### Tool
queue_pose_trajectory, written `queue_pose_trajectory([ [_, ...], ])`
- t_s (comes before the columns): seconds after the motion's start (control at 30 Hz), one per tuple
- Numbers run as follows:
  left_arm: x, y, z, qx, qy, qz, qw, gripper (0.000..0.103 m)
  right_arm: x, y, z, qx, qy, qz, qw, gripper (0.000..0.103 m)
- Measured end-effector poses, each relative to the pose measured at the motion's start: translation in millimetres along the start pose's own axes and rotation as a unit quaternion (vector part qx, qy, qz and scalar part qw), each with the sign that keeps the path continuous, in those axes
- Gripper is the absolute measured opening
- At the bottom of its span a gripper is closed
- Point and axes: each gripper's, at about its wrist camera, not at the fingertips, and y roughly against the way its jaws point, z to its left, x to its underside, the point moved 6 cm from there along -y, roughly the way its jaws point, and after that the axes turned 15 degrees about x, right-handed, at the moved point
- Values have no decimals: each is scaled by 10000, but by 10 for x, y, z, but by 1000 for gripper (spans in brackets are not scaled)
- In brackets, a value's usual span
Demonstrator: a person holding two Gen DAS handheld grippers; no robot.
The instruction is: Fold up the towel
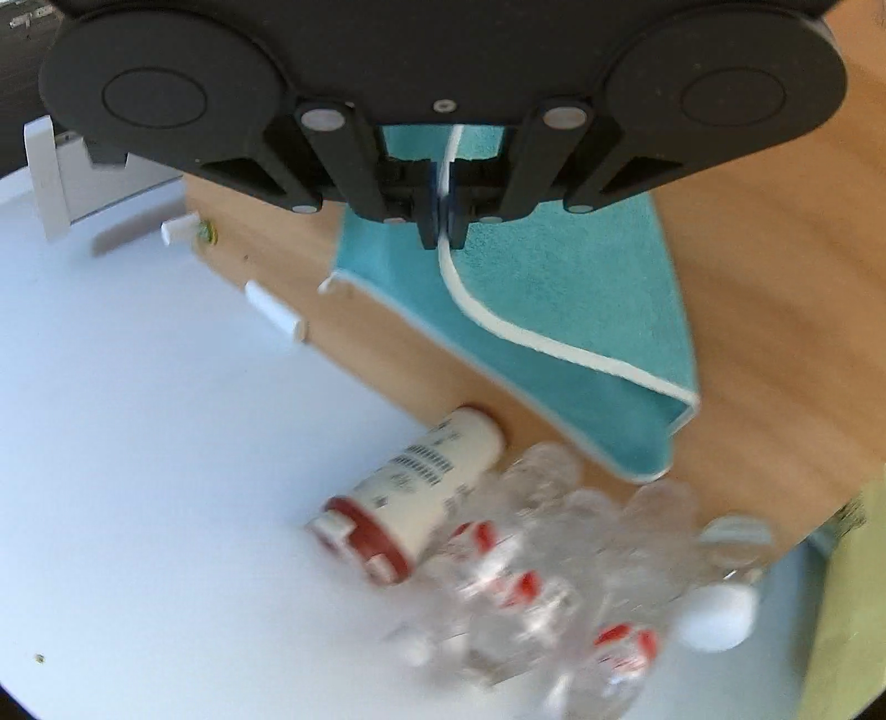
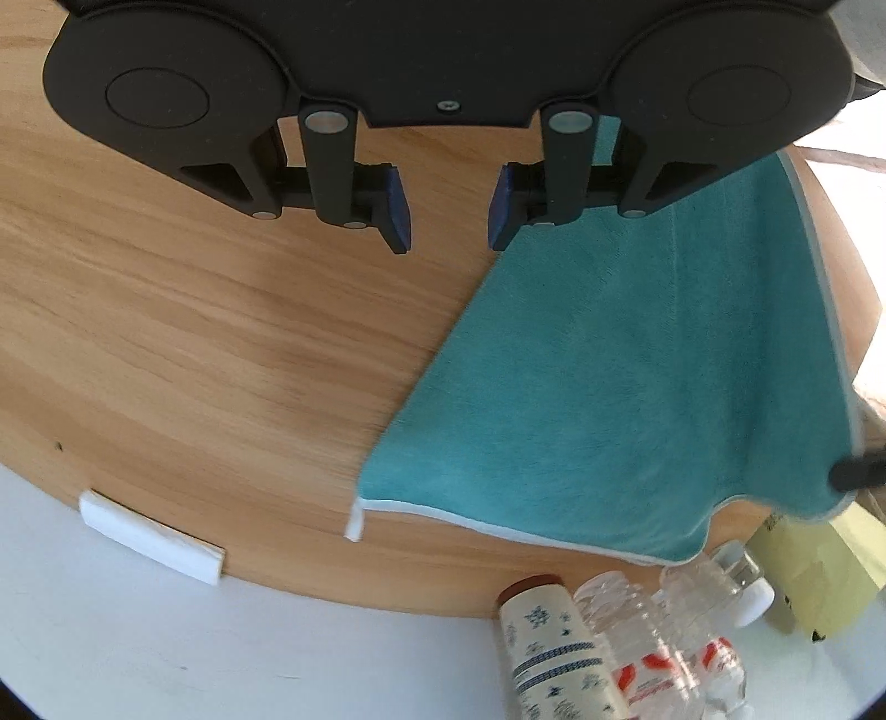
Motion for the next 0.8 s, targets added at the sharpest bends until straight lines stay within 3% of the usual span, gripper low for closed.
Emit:
queue_pose_trajectory([
  [0.33,69,-845,-300,150,-214,427,9987,3,214,0,-298,-24,-492,114,9987,35],
  [0.67,254,-1474,-5,-472,-386,917,9939,4,350,-21,-387,25,-700,212,9973,35],
  [0.8,304,-1597,102,-669,-477,1084,9907,11,304,47,-341,-45,-751,91,9971,35],
])
